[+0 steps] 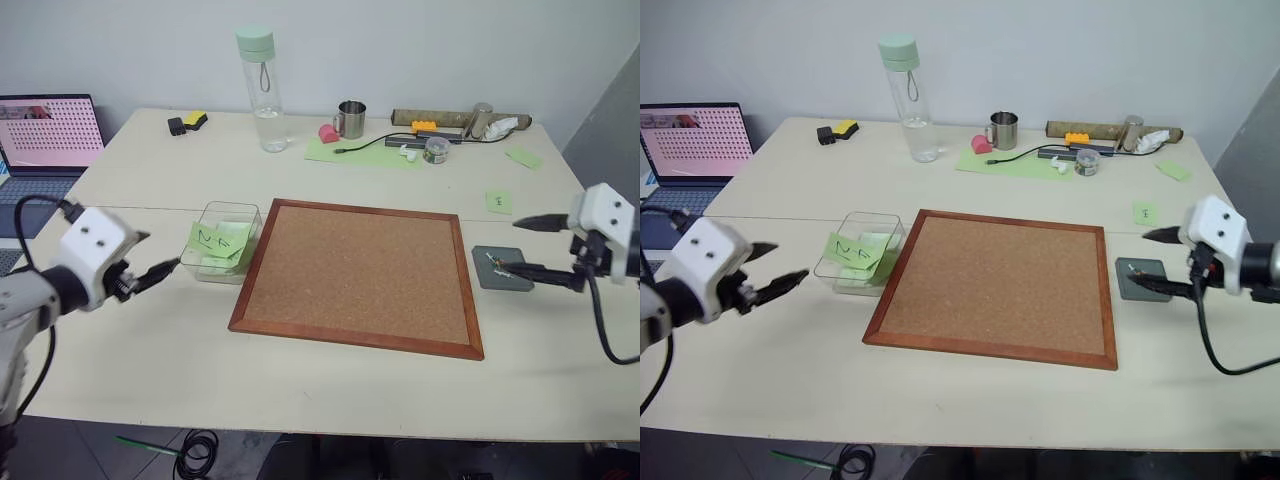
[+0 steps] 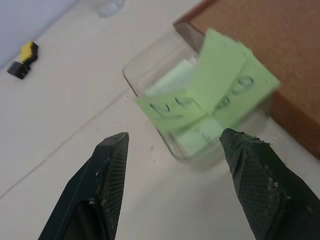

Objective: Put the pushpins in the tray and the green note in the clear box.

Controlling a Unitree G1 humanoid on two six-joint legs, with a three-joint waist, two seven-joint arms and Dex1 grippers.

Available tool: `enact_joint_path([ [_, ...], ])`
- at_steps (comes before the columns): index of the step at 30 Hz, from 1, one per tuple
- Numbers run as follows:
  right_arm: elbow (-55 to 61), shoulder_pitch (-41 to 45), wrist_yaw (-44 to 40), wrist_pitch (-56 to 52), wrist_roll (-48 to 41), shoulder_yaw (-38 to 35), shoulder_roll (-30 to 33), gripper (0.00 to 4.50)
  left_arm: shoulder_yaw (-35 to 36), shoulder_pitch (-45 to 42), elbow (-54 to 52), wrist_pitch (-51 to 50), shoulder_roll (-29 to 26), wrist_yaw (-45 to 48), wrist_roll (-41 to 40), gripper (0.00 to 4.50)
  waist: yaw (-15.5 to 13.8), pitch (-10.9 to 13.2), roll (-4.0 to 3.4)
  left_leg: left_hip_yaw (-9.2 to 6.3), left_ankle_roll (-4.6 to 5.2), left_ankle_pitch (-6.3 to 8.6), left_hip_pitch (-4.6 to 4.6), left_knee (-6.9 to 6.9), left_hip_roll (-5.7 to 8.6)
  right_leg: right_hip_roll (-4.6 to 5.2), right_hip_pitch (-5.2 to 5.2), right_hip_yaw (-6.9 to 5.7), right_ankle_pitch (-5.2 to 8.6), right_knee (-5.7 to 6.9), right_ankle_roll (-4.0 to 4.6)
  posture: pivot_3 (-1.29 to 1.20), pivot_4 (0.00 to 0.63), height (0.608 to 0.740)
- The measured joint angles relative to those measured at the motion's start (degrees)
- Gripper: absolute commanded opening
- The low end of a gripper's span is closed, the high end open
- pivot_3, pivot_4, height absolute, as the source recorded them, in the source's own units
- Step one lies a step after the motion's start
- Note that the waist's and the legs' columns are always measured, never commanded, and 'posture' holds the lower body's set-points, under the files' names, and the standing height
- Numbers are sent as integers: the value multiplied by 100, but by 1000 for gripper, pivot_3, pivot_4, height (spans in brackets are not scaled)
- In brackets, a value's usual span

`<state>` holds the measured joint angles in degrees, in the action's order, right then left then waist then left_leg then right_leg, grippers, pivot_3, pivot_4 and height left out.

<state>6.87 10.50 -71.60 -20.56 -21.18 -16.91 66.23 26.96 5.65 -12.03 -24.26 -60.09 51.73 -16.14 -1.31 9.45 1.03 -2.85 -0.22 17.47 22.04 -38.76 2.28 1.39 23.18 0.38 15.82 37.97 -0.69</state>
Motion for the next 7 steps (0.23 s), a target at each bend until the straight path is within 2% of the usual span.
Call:
enact_joint_path([
  [3, -367, -525, -337, 123, 44, -418, 188, 3725, 178, 338, 808, 529, -103, 499, 129, 3125, -1, 1, -7, 1, 5, 2, -3, 0, -3, 0, -1, -3, -2, 1, 3, 0, 150, 740],
  [7, -602, -711, -422, 290, 99, -601, 244, 3725, 282, 150, 1282, 885, -165, 659, 128, 3125, -4, 0, -7, 1, 6, 3, -3, 0, -4, 0, -2, -5, -4, 3, 5, 0, 150, 740],
])
